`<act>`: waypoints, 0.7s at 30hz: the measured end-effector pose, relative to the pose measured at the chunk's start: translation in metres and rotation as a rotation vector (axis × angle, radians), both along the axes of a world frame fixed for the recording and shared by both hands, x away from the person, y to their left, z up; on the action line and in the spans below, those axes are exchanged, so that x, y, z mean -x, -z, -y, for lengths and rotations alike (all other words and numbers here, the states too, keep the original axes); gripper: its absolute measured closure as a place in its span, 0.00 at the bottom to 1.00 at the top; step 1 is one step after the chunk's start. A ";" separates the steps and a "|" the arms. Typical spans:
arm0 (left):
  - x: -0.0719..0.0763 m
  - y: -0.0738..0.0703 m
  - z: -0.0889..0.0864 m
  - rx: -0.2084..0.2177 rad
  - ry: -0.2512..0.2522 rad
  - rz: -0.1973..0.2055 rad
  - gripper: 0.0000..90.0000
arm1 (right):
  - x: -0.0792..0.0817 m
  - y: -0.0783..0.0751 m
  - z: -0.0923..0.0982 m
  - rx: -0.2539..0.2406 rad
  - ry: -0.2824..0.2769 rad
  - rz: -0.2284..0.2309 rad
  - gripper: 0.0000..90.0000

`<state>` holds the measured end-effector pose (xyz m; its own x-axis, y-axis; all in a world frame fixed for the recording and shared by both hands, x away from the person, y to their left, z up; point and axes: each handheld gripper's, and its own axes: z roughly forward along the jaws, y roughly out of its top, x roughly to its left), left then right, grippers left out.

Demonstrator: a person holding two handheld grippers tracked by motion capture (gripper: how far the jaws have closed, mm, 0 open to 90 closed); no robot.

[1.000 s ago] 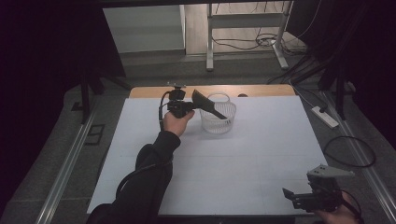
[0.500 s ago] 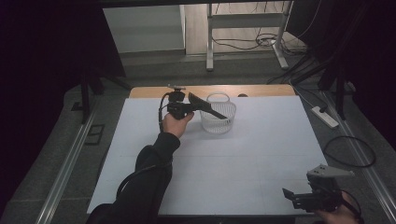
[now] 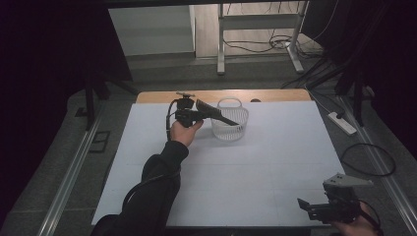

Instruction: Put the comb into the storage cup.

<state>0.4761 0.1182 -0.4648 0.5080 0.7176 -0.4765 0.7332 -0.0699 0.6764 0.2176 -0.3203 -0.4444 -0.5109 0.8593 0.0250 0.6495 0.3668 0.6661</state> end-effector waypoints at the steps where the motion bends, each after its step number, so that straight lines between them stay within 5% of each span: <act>1: 0.000 0.000 0.000 -0.007 -0.001 0.003 0.66 | 0.000 0.000 0.000 0.001 -0.001 0.001 0.00; 21: 0.001 0.000 -0.002 -0.078 0.002 0.060 0.38 | 0.000 0.000 0.000 0.004 -0.002 -0.001 0.00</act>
<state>0.4753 0.1204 -0.4653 0.5354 0.7505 -0.3875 0.6912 -0.1256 0.7117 0.2174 -0.3199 -0.4445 -0.5129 0.8581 0.0218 0.6490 0.3711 0.6642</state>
